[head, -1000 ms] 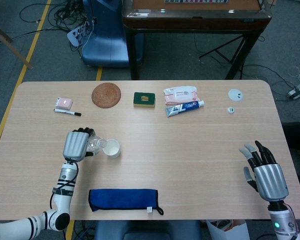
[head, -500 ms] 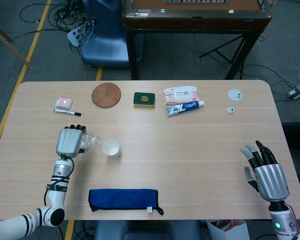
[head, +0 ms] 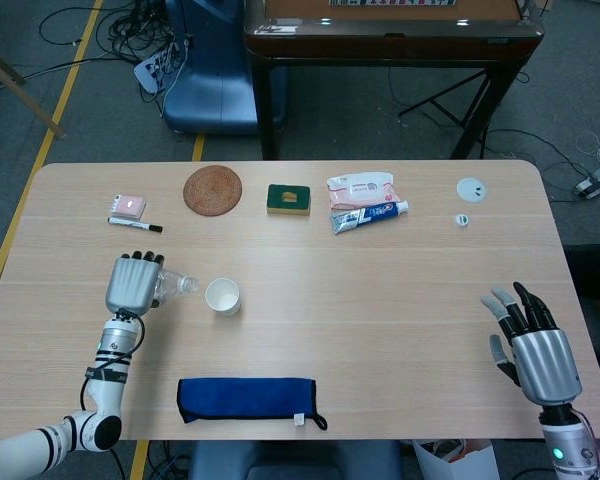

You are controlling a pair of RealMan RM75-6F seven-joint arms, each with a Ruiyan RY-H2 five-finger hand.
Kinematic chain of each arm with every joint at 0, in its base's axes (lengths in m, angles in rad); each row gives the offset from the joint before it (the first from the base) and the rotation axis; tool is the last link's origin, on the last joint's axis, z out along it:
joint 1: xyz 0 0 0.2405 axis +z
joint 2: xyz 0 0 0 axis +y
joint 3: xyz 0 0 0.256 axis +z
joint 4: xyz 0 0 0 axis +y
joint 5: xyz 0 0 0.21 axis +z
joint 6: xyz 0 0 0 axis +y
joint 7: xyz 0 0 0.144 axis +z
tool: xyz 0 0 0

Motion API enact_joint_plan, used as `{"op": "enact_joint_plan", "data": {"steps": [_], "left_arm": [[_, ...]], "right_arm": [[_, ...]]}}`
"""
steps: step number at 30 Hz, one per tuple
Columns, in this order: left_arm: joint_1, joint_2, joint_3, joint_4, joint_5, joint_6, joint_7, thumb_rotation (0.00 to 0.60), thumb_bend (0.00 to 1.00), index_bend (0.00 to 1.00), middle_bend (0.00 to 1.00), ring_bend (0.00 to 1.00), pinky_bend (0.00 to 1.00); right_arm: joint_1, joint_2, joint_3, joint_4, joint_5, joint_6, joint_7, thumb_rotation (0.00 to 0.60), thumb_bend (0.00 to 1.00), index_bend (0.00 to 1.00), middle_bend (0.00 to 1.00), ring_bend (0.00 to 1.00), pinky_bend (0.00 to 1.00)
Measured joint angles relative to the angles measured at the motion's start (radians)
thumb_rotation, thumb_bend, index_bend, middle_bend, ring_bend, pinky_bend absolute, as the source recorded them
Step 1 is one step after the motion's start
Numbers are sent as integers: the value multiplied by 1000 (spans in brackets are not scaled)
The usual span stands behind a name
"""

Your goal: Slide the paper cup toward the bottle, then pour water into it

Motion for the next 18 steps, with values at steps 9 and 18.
{"op": "enact_joint_plan", "data": {"steps": [9,18], "left_arm": [[-4,1,9,14,-4,-4,50,600,0,563,586,439,558],[-11,1,8,6,-41,-10,124,600,0,558,586,436,558]], "right_arm": [[-3,3,0,-1,-6,5,5,600,519,227,180,41,191],[-3,3,0,-2,-6,1,4,600,520,227,180,41,191]]}}
